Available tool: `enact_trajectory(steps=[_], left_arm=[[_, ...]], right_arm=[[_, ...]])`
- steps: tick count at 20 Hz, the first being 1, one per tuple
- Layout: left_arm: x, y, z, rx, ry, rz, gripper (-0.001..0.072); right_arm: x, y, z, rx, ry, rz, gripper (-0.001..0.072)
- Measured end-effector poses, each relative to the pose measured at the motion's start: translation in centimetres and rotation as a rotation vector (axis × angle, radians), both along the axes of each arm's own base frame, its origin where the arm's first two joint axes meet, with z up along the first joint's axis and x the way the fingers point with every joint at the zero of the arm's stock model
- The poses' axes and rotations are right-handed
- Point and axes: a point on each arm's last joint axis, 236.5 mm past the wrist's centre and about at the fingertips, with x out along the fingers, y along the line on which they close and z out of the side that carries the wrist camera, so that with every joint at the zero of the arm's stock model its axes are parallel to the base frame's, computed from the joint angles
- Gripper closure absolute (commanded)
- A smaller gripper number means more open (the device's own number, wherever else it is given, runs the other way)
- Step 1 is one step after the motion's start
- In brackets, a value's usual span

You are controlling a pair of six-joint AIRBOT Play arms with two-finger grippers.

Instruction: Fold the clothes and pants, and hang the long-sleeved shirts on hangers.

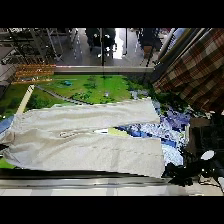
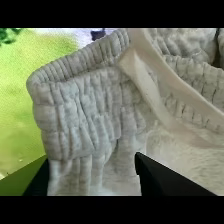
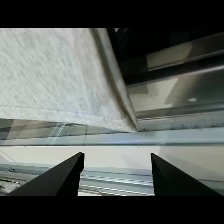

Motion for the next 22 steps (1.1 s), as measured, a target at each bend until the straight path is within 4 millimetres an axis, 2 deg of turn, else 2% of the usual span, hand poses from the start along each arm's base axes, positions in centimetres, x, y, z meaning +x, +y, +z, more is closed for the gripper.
enact_trajectory(steps=[1,3,4,5,10,13,15,16,17,22], left_arm=[[-0.1,0.1,-0.1,0.004,0.004,-0.001,0.0408],[-0.1,0.0,-0.1,0.002,0.003,0.000,0.0423],[0.0,0.0,-0.1,-0.001,0.002,-0.001,0.0430],[0.0,0.0,-0.1,-0.002,0.001,-0.001,0.0476],[0.0,-0.2,0.0,-0.009,0.002,-0.004,0.0479],[0.0,-0.3,0.0,-0.012,0.001,-0.004,0.0479],[0.0,-0.3,0.0,-0.012,0.002,-0.004,0.0479],[0.0,-0.3,0.0,-0.012,0.002,-0.004,0.0516],[0.0,-0.3,0.0,-0.014,0.002,-0.005,0.0676],[-0.3,-1.2,0.2,-0.031,0.001,-0.054,0.0672]], right_arm=[[0.0,0.0,-0.3,0.005,0.006,0.004,0.0207],[0.1,-0.1,-0.8,0.013,0.009,0.014,0.0212],[0.2,-0.1,-1.0,0.013,0.006,0.018,0.0240],[0.3,-0.2,-1.2,0.011,-0.002,0.022,0.0265],[1.3,-0.2,-1.5,0.019,-0.047,0.028,0.0269],[1.8,-0.4,-1.7,0.010,-0.072,0.030,0.0363],[2.1,-0.6,-1.9,-0.003,-0.085,0.030,0.0499],[2.2,-0.8,-2.0,-0.009,-0.092,0.032,0.0574],[2.4,-0.9,-2.1,-0.015,-0.098,0.031,0.0682],[1.8,-0.2,-1.6,0.020,-0.081,0.044,0.0681]])
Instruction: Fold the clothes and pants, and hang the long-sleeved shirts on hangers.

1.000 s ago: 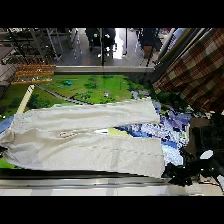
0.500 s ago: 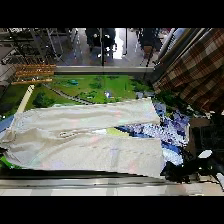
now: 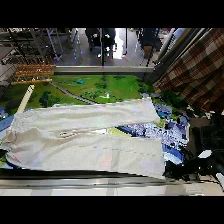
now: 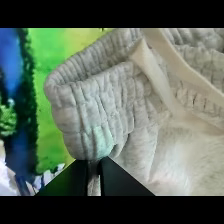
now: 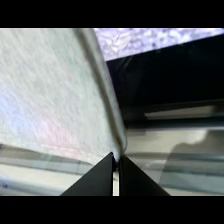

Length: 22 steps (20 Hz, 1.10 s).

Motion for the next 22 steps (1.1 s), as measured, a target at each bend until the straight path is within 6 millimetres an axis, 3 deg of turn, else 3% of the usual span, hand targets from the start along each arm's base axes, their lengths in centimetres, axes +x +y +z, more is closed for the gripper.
enact_trajectory(steps=[4,9,13,15,18,22], left_arm=[[0.5,0.2,2.6,0.026,-0.032,-0.072,0.0674],[3.7,1.6,11.2,0.104,-0.138,-0.179,0.0675],[8.9,0.8,17.9,0.166,-0.276,-0.220,0.0675],[12.0,0.3,19.2,0.182,-0.328,-0.202,0.0675],[16.7,-0.1,18.5,0.175,-0.371,-0.132,0.0675],[22.6,-0.2,15.9,0.156,-0.429,-0.005,0.0672]], right_arm=[[1.3,0.1,2.7,0.037,-0.039,0.024,0.0683],[8.5,-2.5,9.4,-0.026,-0.277,0.023,0.0684],[17.2,-5.0,13.7,-0.120,-0.473,0.011,0.0684],[22.4,-5.7,14.7,-0.150,-0.542,0.009,0.0684],[31.5,-6.8,14.7,-0.181,-0.627,-0.013,0.0684],[42.9,-7.3,12.4,-0.198,-0.726,-0.064,0.0682]])
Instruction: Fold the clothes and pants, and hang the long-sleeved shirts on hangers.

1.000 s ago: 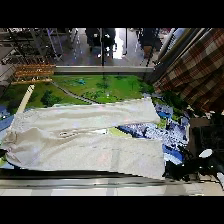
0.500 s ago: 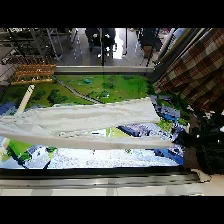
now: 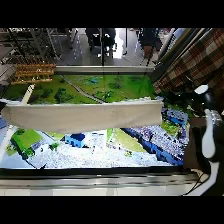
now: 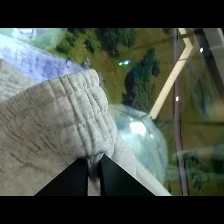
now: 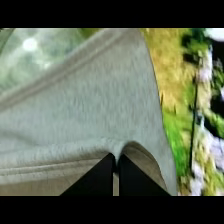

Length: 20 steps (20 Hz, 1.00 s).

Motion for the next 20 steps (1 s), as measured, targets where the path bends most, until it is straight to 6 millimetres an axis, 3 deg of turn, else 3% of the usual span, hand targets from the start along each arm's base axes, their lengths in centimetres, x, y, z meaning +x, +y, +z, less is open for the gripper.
enact_trajectory(steps=[1,2,3,4,5,7,9,12,16,18,20], left_arm=[[1.2,-0.1,-0.6,-0.014,-0.020,0.023,0.0671],[2.3,-0.1,-1.3,-0.024,-0.036,0.046,0.0641],[3.3,-0.1,-2.0,-0.034,-0.048,0.067,0.0480],[4.0,-0.2,-2.6,-0.042,-0.059,0.084,0.0158],[4.6,-0.3,-3.2,-0.049,-0.065,0.095,0.0004],[5.1,-0.6,-3.9,-0.068,-0.066,0.104,0.0010],[4.7,-0.8,-3.9,-0.063,-0.057,0.070,0.0016],[1.9,-1.9,-4.4,-0.031,0.037,-0.055,0.0017],[-4.3,-3.3,-8.4,-0.021,0.313,-0.186,0.0017],[-5.7,-4.2,-9.9,-0.033,0.384,-0.212,0.0017],[-5.7,-5.5,-11.0,-0.045,0.413,-0.230,0.0016]], right_arm=[[2.4,0.0,-1.2,0.003,-0.030,-0.027,0.0678],[4.3,0.1,-2.3,0.011,-0.061,-0.056,0.0520],[6.1,0.1,-3.3,0.018,-0.101,-0.088,0.0167],[7.4,0.1,-3.9,0.027,-0.137,-0.118,0.0024],[8.3,0.2,-4.4,0.037,-0.156,-0.138,0.0025],[8.3,0.4,-5.1,0.047,-0.151,-0.127,0.0090],[6.7,0.2,-5.5,0.054,-0.094,-0.089,0.0090],[2.1,0.0,-5.9,0.090,0.048,-0.017,0.0090],[-6.3,1.4,-7.5,0.182,0.289,0.064,0.0090],[-9.4,3.1,-8.1,0.249,0.376,0.090,0.0083],[-10.6,4.0,-8.9,0.291,0.406,0.069,0.0082]])
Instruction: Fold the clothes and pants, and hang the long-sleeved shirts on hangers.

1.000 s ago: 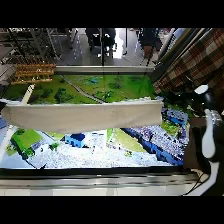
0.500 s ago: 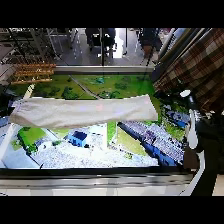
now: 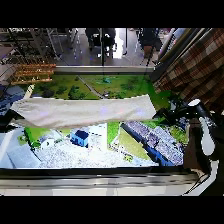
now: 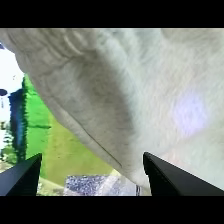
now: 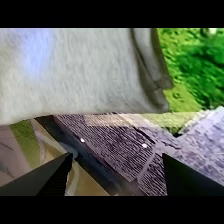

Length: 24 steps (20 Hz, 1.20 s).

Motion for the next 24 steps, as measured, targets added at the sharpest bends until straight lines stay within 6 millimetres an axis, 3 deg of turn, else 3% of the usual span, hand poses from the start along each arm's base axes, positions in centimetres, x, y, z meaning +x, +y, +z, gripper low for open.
enact_trajectory(steps=[4,5,7,9,10,11,12,16,18,20,24], left_arm=[[1.3,-1.3,-2.4,-0.001,0.025,0.021,0.0018],[1.5,-1.5,-3.0,-0.001,0.030,0.026,0.0069],[2.0,-1.8,-4.2,-0.006,0.039,0.037,0.0449],[2.3,-2.0,-4.9,-0.010,0.039,0.048,0.0631],[2.6,-2.1,-5.0,-0.017,0.031,0.059,0.0671],[2.9,-2.1,-5.0,-0.022,0.023,0.065,0.0671],[3.3,-2.3,-4.9,-0.032,0.011,0.075,0.0673],[3.5,-3.0,-3.8,-0.073,-0.022,0.049,0.0675],[2.1,-2.9,-3.2,-0.053,-0.002,-0.016,0.0675],[-0.5,-2.1,-3.1,0.012,0.076,-0.096,0.0675],[-8.4,-0.8,-3.6,0.132,0.308,-0.235,0.0675]], right_arm=[[1.6,0.2,-1.1,-0.001,-0.017,-0.131,0.0083],[2.2,0.2,-1.3,-0.003,-0.030,-0.163,0.0084],[3.8,0.6,-1.5,0.006,-0.059,-0.223,0.0121],[5.4,1.4,-2.0,0.018,-0.086,-0.264,0.0250],[6.3,1.9,-2.2,0.022,-0.103,-0.280,0.0298],[7.2,2.4,-2.3,0.023,-0.120,-0.289,0.0449],[7.9,2.9,-2.6,0.018,-0.132,-0.286,0.0686],[9.5,3.7,-1.6,-0.027,-0.185,-0.232,0.0681],[7.1,3.4,-1.6,-0.117,-0.143,-0.105,0.0681],[2.9,2.7,-2.2,-0.220,-0.048,0.058,0.0681],[-6.4,1.6,-2.3,-0.315,0.152,0.236,0.0680]])
